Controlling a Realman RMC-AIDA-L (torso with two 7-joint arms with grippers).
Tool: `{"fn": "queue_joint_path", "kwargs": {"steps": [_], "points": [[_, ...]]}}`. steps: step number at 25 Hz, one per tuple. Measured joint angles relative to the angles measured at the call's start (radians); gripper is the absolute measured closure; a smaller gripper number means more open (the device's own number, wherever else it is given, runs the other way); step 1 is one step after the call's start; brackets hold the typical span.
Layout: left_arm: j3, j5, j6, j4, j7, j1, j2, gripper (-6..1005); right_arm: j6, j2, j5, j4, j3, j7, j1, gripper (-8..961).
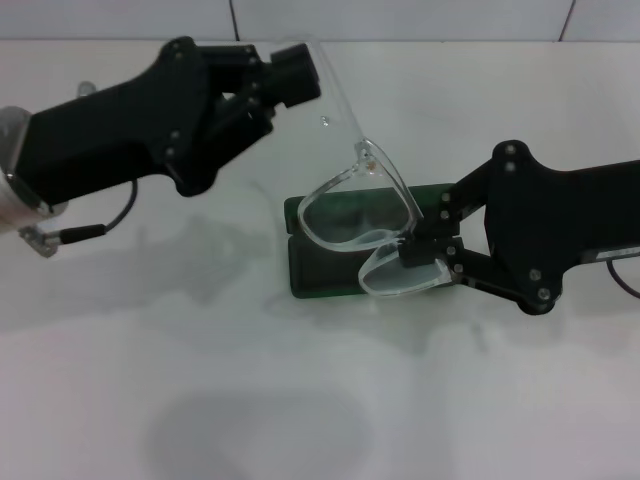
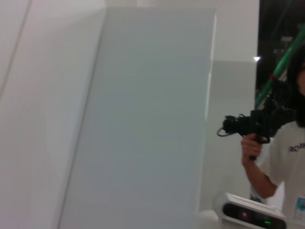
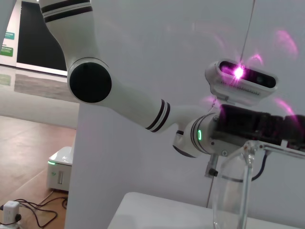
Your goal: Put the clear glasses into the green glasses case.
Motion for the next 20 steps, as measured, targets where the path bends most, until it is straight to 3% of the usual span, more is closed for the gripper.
{"fn": "queue_joint_path", "kwargs": {"steps": [20], "points": [[0.029,0.013,-0.001,-0.077,0.02,-0.036,0.001,942,0.01,0.001,0.014,-0.01,-0.026,-0.013,0.003,893]]}}
